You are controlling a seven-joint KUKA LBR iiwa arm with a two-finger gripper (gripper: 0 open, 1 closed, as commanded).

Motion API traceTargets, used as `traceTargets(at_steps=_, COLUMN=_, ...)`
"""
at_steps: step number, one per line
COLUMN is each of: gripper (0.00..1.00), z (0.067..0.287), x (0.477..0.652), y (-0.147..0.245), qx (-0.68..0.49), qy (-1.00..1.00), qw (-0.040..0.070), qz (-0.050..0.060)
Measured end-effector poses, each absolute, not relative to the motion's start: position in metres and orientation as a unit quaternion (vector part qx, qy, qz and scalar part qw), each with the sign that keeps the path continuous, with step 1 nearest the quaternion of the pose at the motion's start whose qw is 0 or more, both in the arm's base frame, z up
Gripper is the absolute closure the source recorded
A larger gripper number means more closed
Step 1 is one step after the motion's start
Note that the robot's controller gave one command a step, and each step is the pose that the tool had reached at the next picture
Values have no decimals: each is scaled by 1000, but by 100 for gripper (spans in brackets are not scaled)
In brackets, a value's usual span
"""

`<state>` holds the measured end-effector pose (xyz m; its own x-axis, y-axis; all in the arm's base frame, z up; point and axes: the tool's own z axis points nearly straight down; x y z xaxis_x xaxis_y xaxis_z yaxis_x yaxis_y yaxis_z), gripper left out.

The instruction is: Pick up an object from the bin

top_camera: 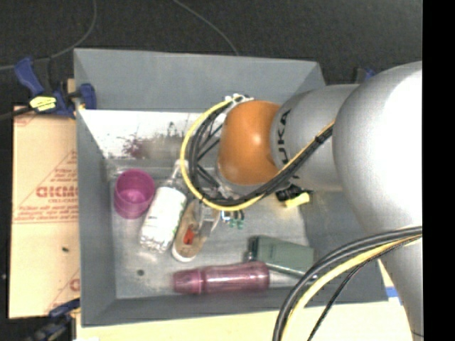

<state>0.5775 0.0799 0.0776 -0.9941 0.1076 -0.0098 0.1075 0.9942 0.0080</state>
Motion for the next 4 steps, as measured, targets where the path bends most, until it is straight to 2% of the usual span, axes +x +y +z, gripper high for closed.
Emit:
traceTargets(at_steps=1, gripper=100, z=79, x=573, y=72, qx=68, qy=998, qw=11, qz=7)
traceTargets(at_steps=3, gripper=100, z=78, x=571, y=72, qx=74, qy=997, qw=15, qz=10)
traceTargets(at_steps=4, gripper=100, z=77, x=574, y=72, qx=65, qy=998, qw=12, qz=10)
